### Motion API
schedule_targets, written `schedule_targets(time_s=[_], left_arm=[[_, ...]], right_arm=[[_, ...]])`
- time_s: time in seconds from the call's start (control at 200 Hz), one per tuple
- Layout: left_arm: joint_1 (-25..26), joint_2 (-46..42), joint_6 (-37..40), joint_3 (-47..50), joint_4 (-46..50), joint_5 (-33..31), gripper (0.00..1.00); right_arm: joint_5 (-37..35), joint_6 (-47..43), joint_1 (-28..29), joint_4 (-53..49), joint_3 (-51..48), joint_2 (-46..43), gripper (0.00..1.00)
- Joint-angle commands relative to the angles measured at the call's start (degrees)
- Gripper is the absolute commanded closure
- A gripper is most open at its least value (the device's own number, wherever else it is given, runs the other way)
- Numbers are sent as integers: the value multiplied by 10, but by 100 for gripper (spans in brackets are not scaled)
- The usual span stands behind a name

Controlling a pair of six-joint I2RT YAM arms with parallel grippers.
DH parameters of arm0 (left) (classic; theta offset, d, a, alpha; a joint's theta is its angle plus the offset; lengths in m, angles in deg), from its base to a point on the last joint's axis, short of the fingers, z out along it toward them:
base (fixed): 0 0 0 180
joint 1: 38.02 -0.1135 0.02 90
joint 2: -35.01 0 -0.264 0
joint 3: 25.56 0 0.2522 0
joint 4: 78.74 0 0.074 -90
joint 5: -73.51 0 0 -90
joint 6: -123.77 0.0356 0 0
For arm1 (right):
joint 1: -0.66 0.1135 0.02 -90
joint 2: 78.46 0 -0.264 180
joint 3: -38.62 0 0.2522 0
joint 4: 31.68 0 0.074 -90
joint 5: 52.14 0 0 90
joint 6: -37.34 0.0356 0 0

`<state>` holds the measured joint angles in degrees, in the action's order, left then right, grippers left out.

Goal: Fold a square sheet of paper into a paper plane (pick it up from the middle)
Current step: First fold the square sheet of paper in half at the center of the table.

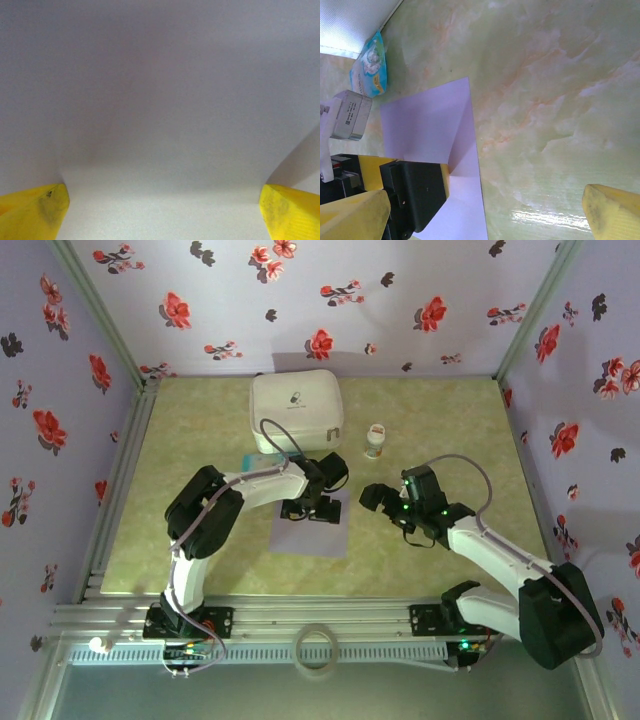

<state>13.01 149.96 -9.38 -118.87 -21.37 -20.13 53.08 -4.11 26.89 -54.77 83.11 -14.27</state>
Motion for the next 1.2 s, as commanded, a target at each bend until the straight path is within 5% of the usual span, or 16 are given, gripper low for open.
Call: schedule_targets(time_s=[0.0,0.79,1.195], left_arm=[[4,29,-9,23,-1,9,2],[10,31,-2,13,3,-11,9],[11,-8,0,21,-29,-29,30]], right_arm=[[-11,-9,0,-14,15,3,1],[-55,-40,0,-61,44,-14,1],[-117,-18,0,-63,42,-31,1]])
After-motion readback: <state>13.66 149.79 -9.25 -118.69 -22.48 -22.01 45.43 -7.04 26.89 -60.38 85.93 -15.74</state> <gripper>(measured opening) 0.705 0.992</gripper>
